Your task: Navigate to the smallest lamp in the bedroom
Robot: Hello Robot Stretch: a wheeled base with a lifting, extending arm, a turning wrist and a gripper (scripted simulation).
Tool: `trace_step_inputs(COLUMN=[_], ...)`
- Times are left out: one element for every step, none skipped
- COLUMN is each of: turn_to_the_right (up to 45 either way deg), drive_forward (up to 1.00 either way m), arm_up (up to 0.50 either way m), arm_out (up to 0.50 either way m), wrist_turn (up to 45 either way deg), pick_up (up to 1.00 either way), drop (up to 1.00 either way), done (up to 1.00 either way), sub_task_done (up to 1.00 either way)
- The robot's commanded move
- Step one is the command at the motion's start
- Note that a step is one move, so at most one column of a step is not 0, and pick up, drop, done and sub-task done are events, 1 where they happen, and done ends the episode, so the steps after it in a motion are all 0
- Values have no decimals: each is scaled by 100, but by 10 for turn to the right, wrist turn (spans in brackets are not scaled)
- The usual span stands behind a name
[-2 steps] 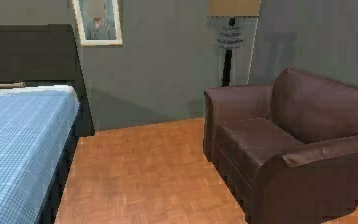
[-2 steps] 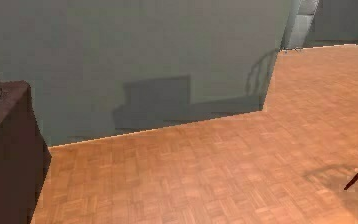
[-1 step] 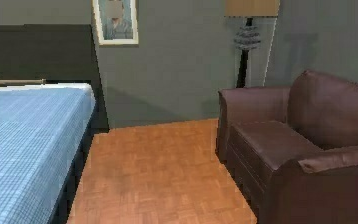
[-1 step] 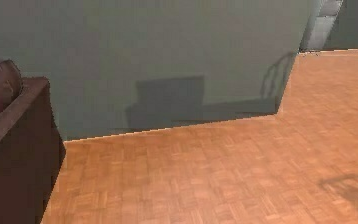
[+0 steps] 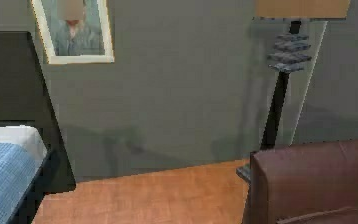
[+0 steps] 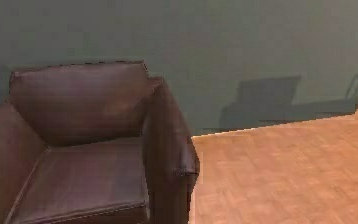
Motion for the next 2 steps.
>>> trace_step_inputs(turn_to_the_right=[0, 450], drive_forward=[90, 0], arm_up=[0, 0], arm_out=[0, 0], wrist_turn=[0, 0], pick_up=[0, 0], drop=[0, 0], done=[0, 0], sub_task_done=[0, 0])
